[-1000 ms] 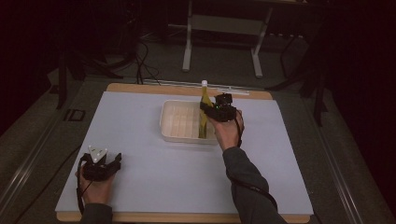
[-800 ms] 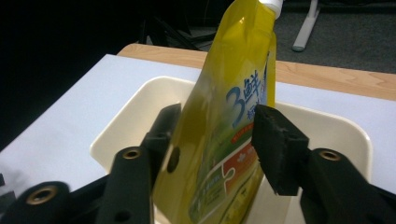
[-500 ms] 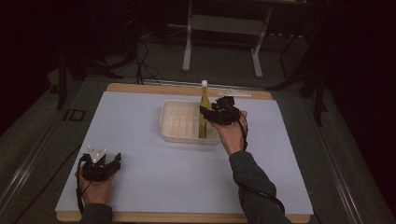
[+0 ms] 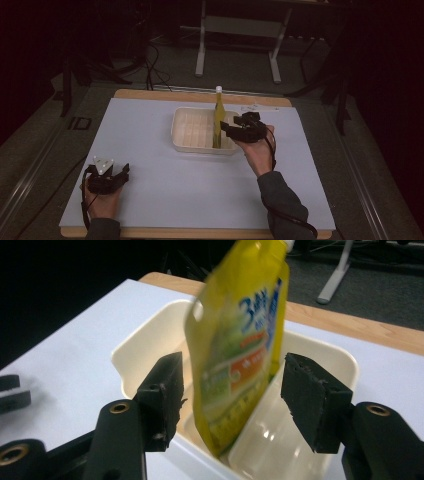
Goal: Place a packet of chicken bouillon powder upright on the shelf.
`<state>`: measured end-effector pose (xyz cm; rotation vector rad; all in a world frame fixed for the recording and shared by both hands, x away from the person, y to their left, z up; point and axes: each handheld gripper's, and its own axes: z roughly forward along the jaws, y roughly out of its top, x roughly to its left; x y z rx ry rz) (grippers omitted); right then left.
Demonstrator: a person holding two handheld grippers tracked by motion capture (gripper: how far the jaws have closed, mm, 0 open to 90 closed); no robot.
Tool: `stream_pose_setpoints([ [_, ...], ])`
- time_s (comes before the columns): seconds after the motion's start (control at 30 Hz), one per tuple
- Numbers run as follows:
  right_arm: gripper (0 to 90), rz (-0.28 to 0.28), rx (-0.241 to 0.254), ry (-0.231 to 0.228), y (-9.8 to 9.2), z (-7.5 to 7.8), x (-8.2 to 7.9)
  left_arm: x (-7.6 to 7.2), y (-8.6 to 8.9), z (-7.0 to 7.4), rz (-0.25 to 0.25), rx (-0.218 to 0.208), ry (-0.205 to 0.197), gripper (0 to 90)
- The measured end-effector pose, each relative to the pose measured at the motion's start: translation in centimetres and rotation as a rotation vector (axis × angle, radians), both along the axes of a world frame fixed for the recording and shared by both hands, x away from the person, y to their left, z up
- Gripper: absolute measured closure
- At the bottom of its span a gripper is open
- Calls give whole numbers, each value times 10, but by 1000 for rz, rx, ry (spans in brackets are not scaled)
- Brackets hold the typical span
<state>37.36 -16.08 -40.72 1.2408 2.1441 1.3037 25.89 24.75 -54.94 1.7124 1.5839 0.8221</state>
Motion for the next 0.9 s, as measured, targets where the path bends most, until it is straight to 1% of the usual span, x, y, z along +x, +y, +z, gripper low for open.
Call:
stream_pose_setpoints([
  [0.2,413,-5,-11,2,-18,-9,-13,0,0,0,-2,2,-5,431],
  [0.33,410,-11,-24,3,-30,-19,-23,0,-1,1,-1,0,-8,431],
  [0.43,405,-26,-44,-4,-39,-27,-31,0,-1,1,1,0,-7,431],
  [0.53,403,-53,-49,-1,-50,-39,-39,0,-1,1,2,0,-6,430],
  [0.57,403,-53,-49,-1,-50,-39,-39,0,-1,1,2,0,-6,430],
  [0.6,403,-69,-74,-3,-54,-45,-43,0,-1,1,3,-1,-7,430],
  [0.63,405,-88,-109,6,-59,-55,-46,0,-1,1,3,0,-7,430],
  [0.73,406,-114,-151,30,-69,-70,-50,0,-1,1,6,0,-7,424],
  [0.77,406,-129,-161,34,-73,-76,-51,0,-1,1,8,2,-5,421],
  [0.87,423,-175,-163,75,-90,-92,-53,1,0,-1,22,6,9,404],
  [0.9,427,-210,-173,92,-98,-98,-53,1,0,-1,26,8,13,397],
])
